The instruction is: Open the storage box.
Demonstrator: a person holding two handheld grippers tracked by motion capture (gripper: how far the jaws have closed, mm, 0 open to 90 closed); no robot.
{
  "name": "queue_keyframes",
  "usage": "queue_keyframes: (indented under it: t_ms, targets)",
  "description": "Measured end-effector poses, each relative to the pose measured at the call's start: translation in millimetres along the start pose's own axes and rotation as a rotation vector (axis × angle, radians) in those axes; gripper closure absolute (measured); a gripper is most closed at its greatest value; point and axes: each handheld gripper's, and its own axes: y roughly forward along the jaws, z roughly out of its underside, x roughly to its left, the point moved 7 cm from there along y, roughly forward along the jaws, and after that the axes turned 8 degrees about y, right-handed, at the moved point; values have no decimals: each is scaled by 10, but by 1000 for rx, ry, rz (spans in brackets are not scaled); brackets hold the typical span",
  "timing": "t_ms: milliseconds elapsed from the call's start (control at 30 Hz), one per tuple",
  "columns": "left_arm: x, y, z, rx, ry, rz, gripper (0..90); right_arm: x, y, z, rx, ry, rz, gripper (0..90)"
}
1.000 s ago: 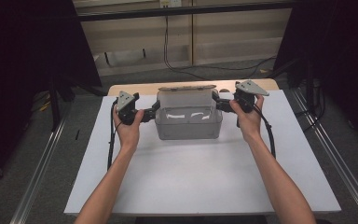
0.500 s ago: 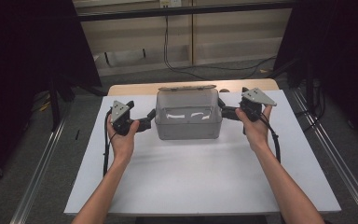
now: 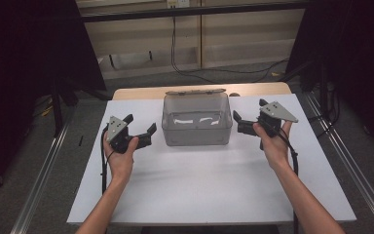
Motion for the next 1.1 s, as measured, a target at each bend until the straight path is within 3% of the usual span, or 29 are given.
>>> queue_keyframes:
  t_ms: [167, 500, 800, 867, 933, 1000, 1100]
  targets:
    - [-14, -136, 60, -2, -58, -3, 42, 7, -128, 0, -14, -11, -2, 0]
    - [-123, -408, 72, -18, 1, -16, 43, 53, -386, 19, -41, -35, -6, 0]
    - [-80, -624, 188, -3, 0, -39, 43, 26, -551, 123, -11, -23, 1, 0]
    - [-72, -670, 200, -9, -25, -30, 43, 11, -591, 133, -14, -27, 9, 0]
    - [-65, -725, 205, -17, -12, -42, 43, 2, -632, 139, -17, -22, 10, 0]
    - [-75, -775, 212, -22, -40, -32, 43, -14, -683, 143, -21, -20, 14, 0]
    - [-94, -859, 230, -7, -25, -38, 43, -37, -755, 155, -33, -7, 17, 0]
